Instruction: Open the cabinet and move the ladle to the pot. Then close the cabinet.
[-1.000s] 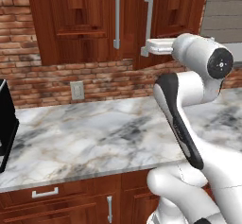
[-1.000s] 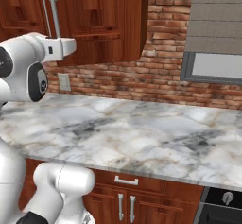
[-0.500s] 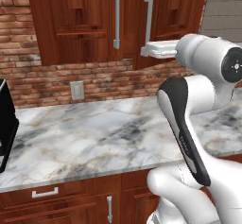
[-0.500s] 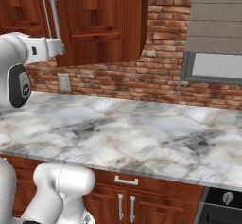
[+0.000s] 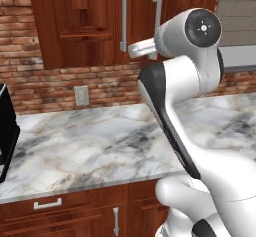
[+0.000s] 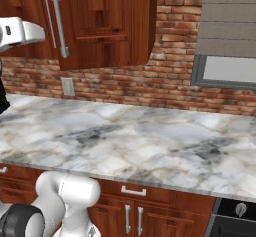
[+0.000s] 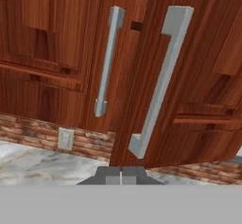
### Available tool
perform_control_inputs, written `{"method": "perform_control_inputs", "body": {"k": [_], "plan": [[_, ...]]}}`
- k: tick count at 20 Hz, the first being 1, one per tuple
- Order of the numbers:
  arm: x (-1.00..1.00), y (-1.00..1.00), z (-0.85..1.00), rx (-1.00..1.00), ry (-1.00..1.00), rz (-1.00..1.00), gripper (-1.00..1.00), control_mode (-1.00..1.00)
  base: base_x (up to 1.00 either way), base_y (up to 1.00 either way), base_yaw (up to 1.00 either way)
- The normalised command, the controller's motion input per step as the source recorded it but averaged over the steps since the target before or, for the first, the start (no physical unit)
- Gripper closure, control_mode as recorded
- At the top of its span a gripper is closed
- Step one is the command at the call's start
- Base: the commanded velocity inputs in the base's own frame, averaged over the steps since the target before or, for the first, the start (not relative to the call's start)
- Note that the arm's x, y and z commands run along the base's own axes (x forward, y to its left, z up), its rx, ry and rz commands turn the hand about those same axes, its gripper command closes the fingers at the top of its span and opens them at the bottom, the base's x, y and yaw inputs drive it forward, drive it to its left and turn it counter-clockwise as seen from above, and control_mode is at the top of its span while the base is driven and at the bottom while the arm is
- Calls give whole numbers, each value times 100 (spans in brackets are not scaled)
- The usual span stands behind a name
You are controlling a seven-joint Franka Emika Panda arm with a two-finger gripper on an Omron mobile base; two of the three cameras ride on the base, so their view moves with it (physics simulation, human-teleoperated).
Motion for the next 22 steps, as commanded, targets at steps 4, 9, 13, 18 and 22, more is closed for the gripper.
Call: {"method": "perform_control_inputs", "body": {"k": [4,9,13,18,22], "plan": [[23,33,-20,-26,7,-4,100,-100,0,0,0],[35,12,-23,-29,0,-10,100,-100,0,0,0],[33,0,-25,-32,0,-11,100,-100,0,0,0],[37,0,-16,-26,0,-8,100,-100,0,0,0],[29,1,-6,-19,0,-4,100,-100,0,0,0]]}}
